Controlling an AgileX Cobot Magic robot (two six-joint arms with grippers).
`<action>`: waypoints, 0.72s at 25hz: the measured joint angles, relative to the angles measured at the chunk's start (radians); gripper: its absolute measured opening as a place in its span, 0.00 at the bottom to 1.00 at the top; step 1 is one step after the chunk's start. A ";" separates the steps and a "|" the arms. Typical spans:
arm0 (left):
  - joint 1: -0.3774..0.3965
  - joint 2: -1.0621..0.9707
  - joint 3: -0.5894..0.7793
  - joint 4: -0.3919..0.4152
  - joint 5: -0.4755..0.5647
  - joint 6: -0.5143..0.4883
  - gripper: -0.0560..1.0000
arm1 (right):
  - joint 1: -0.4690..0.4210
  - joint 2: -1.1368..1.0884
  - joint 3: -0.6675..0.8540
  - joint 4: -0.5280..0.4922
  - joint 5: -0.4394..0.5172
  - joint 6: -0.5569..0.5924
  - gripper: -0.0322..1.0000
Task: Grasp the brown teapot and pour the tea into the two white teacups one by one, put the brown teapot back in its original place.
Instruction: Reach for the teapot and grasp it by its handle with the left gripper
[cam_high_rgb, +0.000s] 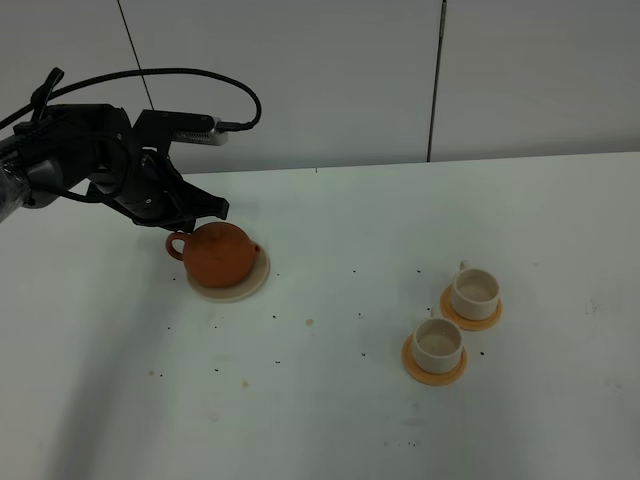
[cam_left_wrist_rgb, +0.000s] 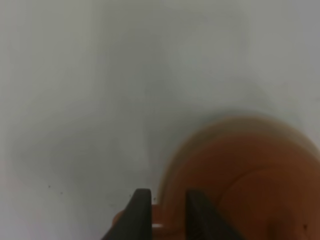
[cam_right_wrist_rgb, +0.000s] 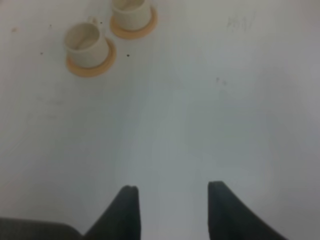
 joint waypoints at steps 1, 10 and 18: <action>0.000 0.000 0.000 0.000 0.000 0.000 0.28 | 0.000 0.000 0.000 0.000 0.000 0.000 0.34; 0.000 0.000 0.000 0.000 -0.021 0.000 0.28 | 0.000 0.000 0.000 0.003 0.000 0.000 0.34; -0.001 0.000 0.000 0.015 -0.039 -0.001 0.28 | 0.000 0.000 0.000 0.003 0.000 -0.002 0.34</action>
